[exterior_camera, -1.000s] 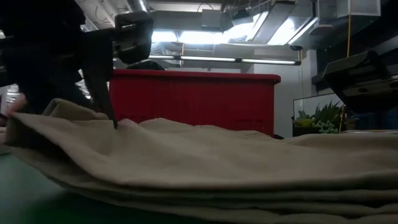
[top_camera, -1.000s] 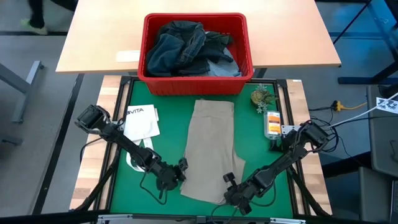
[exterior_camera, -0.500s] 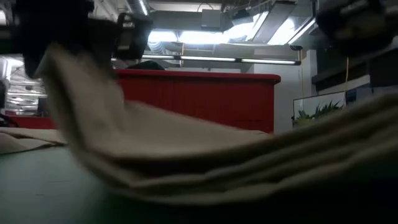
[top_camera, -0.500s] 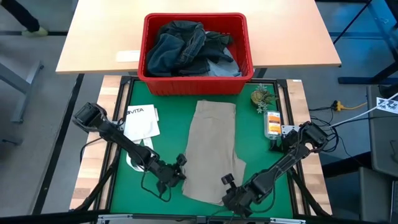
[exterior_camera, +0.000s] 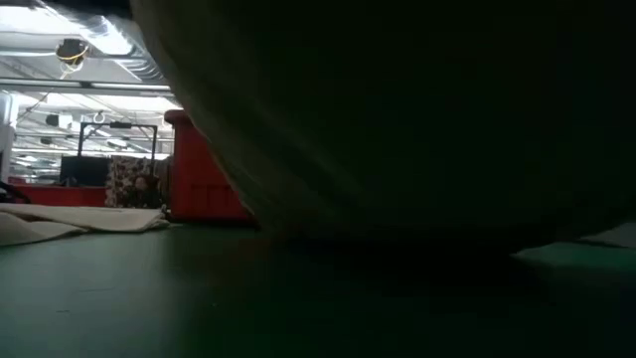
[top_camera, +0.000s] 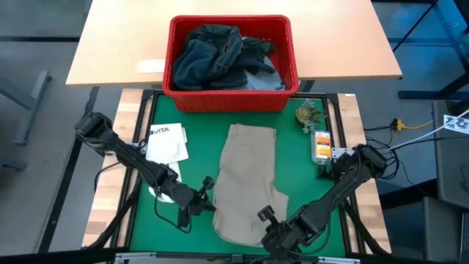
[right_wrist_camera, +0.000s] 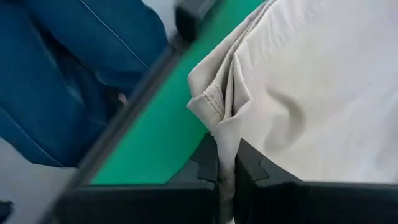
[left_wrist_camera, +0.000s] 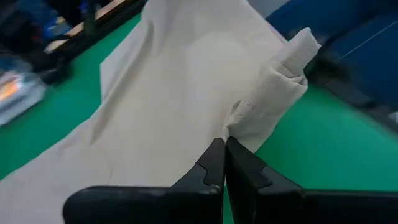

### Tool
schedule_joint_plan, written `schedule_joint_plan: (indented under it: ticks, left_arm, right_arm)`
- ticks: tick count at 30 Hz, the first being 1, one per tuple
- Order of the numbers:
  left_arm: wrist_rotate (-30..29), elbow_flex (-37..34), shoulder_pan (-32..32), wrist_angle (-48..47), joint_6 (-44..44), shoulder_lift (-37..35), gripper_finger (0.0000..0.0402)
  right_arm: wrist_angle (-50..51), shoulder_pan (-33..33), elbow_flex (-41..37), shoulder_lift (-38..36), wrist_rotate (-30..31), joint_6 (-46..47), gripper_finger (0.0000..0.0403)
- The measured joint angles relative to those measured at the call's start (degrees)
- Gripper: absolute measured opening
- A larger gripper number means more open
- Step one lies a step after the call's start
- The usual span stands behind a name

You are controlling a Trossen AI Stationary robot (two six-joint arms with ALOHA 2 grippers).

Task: Fold Laundry from Bin
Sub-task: Fold the gray shorts

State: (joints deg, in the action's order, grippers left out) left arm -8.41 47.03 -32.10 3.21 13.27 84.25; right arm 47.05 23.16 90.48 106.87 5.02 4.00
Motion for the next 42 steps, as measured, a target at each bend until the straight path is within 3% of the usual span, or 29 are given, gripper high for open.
schedule_joint_plan:
  ticks: [4,12,18,28,32,42]
  left_arm:
    - [3.51,0.00,-1.85,1.91,-4.55,-0.83,0.0000]
    - [0.51,0.00,-3.19,7.58,-10.17,-1.13,0.0000]
    - [-1.31,0.00,0.17,7.23,-10.25,-3.21,0.0000]
    - [-1.63,0.00,8.10,4.62,-13.57,-6.06,0.0000]
    - [-3.65,0.00,12.67,1.74,-16.57,-6.01,0.0000]
    - [-7.44,0.00,25.71,-5.54,-17.70,-5.99,0.0000]
  right_arm:
    - [-0.05,2.42,3.20,0.00,-1.40,-0.03,0.0010]
    - [1.65,4.58,8.35,0.00,-1.55,-2.79,0.0011]
    - [9.87,0.65,12.34,-0.04,-1.16,-5.93,0.0011]
    - [16.26,-7.58,12.67,-6.16,-0.90,-10.05,0.0009]
    - [16.38,-12.01,9.70,-8.35,-0.69,-12.00,0.0009]
    - [10.44,-28.73,-6.69,-15.29,-1.22,-17.11,0.0009]
